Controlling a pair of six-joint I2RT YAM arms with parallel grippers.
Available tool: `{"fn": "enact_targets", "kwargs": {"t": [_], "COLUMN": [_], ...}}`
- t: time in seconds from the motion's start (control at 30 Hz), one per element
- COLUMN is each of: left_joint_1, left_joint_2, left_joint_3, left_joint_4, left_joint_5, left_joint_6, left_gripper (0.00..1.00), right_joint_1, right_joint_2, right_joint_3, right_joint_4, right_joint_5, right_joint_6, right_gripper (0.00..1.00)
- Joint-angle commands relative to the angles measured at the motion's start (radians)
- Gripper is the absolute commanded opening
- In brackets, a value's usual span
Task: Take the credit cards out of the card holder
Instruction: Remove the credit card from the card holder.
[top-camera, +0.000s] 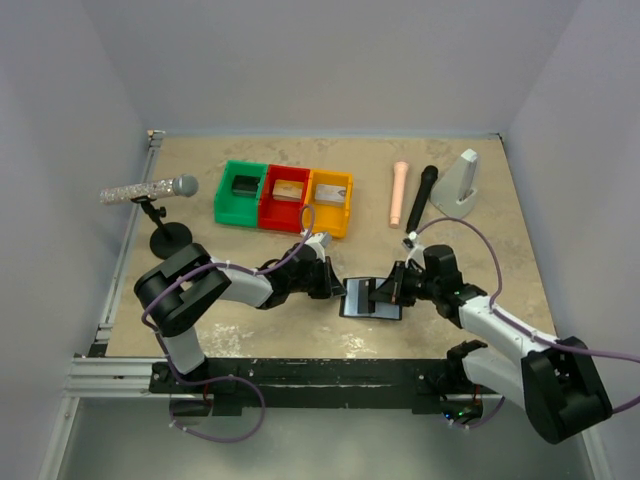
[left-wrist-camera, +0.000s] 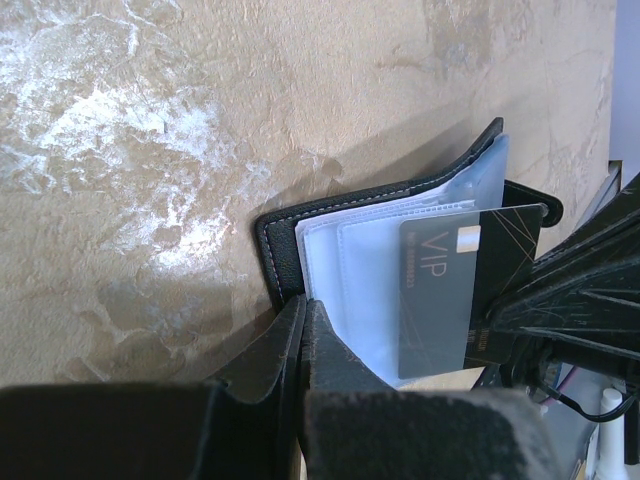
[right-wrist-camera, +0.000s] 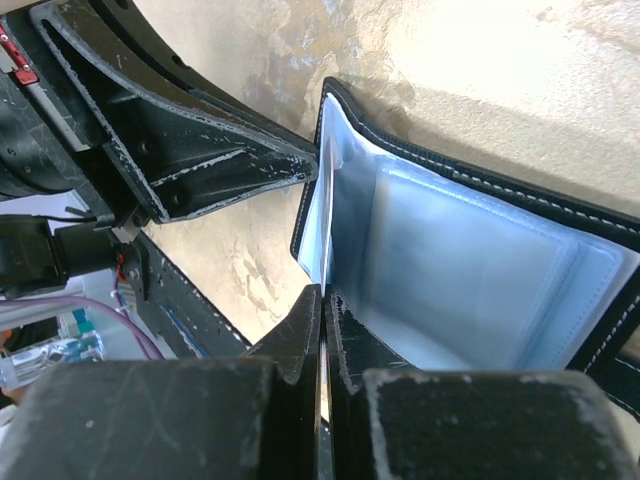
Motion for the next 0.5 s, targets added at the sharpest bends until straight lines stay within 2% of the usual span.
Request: {"fn": "enact_targets", "kwargs": {"t": [0.0, 0.2, 0.47], "left_joint_1": [0.024, 0.028, 0.03], "left_joint_2": [0.03, 0.025, -0.034], "left_joint_3": [-0.05, -0.054, -0.045], "left_joint_4": [-0.189, -0.189, -0.223], "left_joint_5": [-0.09, -0.096, -0.119], "left_joint_6": [0.043, 0.043, 0.061], "left_gripper": [0.0, 0.0, 0.0], "right_joint_1": [-0.005, -0.003, -0.005], "right_joint_2": [-0.059, -0.113, -0.238], "right_joint_3": [0.036, 0.047, 0.133], "right_joint_4": [-0.062, -0.116, -0.364], "right_joint_5": [0.021, 0.047, 0.11], "right_joint_6": [0.002, 0.014, -0.036], "right_gripper": [0.0, 0.0, 0.0]}}
